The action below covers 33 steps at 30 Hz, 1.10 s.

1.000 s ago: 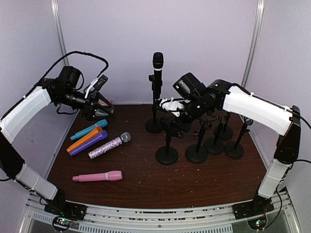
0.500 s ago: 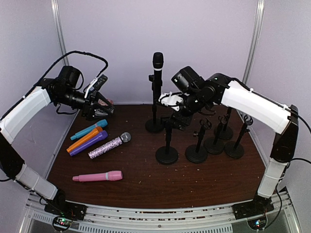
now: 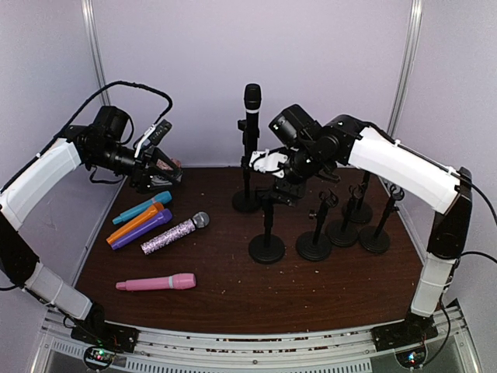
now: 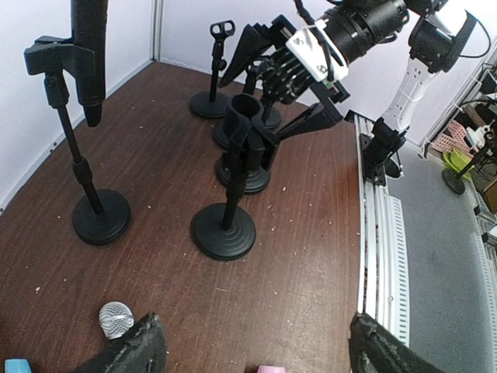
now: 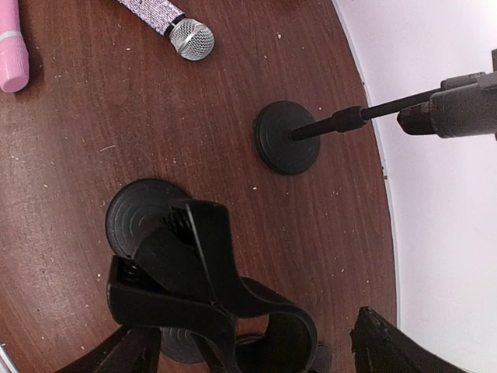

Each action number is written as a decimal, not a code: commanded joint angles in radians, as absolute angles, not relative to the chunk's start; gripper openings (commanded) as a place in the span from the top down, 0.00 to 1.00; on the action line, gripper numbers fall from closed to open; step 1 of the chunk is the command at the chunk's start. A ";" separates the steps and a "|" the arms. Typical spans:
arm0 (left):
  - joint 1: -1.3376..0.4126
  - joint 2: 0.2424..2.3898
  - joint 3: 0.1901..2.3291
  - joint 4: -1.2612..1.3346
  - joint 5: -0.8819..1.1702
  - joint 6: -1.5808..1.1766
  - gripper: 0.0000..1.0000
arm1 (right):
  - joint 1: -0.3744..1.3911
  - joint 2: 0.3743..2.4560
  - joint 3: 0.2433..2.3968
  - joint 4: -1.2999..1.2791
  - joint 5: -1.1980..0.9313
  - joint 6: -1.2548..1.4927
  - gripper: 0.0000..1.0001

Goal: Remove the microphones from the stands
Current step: Pick up the microphone stand from the center of the board.

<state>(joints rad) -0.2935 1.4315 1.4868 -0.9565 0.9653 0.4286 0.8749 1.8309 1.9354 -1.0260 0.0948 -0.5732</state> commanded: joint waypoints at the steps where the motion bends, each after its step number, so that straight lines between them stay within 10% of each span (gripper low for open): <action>1: -0.291 1.433 1.517 -0.962 0.994 0.448 0.16 | 0.884 1.874 2.012 -1.068 0.084 -0.614 0.14; 15: -0.291 1.428 1.528 -0.985 0.991 0.464 0.17 | 0.890 1.976 2.087 -1.062 0.065 -0.545 0.27; 25: -0.291 1.445 1.542 -0.985 1.007 0.464 0.17 | 0.855 1.902 1.918 -0.944 0.105 -0.424 0.81; 33: -0.291 1.446 1.549 -0.985 1.004 0.457 0.18 | 0.795 1.889 1.941 -0.899 0.194 -0.402 0.92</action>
<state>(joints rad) -0.2935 1.4349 1.5173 -0.9932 0.9836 0.4473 0.8265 1.9053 1.9385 -0.9604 0.0746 -0.4229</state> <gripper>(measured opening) 0.824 0.577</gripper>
